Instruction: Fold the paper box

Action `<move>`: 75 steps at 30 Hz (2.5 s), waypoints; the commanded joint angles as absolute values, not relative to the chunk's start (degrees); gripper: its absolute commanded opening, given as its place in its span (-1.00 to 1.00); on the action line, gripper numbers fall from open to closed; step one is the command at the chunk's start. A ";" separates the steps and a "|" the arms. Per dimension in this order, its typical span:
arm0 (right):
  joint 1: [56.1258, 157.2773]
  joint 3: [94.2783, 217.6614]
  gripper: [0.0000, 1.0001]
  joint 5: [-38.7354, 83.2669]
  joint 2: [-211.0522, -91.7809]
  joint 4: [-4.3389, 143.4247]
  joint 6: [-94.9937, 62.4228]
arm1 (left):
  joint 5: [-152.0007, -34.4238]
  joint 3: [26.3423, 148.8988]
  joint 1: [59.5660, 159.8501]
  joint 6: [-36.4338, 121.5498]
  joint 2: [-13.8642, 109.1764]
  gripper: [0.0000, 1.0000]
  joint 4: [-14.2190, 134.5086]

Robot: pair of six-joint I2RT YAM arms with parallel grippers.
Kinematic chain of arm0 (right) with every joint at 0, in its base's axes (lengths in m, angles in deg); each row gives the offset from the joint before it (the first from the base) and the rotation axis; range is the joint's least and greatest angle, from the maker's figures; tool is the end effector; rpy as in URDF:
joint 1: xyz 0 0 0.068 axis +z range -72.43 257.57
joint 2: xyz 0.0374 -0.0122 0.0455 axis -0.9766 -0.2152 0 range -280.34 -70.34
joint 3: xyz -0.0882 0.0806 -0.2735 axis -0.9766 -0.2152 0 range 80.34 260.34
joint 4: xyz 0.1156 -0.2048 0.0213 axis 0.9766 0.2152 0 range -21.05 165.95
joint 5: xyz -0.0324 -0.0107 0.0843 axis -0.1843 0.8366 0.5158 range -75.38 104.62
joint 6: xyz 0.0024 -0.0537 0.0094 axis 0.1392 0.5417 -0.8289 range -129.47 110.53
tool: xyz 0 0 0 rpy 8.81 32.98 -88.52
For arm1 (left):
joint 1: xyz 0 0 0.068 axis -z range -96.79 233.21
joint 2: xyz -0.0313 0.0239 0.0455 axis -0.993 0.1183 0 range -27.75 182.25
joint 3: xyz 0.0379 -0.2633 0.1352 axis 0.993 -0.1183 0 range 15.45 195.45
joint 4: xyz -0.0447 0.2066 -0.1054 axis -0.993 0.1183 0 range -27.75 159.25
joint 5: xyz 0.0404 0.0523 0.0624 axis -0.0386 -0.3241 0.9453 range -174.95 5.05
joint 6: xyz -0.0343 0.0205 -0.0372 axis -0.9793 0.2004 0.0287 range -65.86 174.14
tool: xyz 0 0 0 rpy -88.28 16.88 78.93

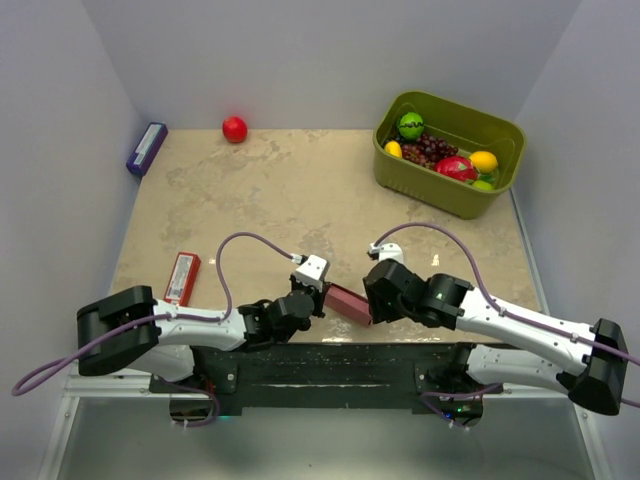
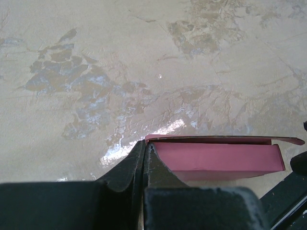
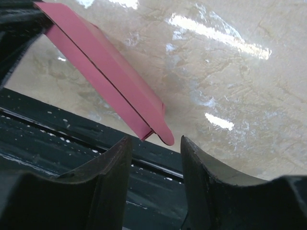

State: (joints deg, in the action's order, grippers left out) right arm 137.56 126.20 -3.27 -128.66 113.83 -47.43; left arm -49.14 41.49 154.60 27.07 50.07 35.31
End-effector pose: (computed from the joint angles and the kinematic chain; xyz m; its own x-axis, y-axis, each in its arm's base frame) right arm 0.0856 0.1257 0.2807 -0.7878 -0.1937 -0.5847 -0.3253 0.9369 0.1279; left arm 0.0952 -0.2157 0.2197 -0.3920 0.0079 -0.9199 0.4726 0.8597 -0.1940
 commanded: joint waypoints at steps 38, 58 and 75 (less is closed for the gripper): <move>145.60 127.53 -0.63 -14.90 -134.76 117.29 -56.40 | -52.08 38.48 155.45 27.77 52.67 -1.00 48.27; 145.60 128.24 -0.47 -13.33 -133.44 114.74 -50.07 | -52.34 38.22 155.45 27.95 52.06 -1.00 48.27; 145.60 129.03 -0.58 -14.29 -136.60 117.20 -52.36 | -52.17 38.04 155.45 28.03 51.53 -1.00 48.45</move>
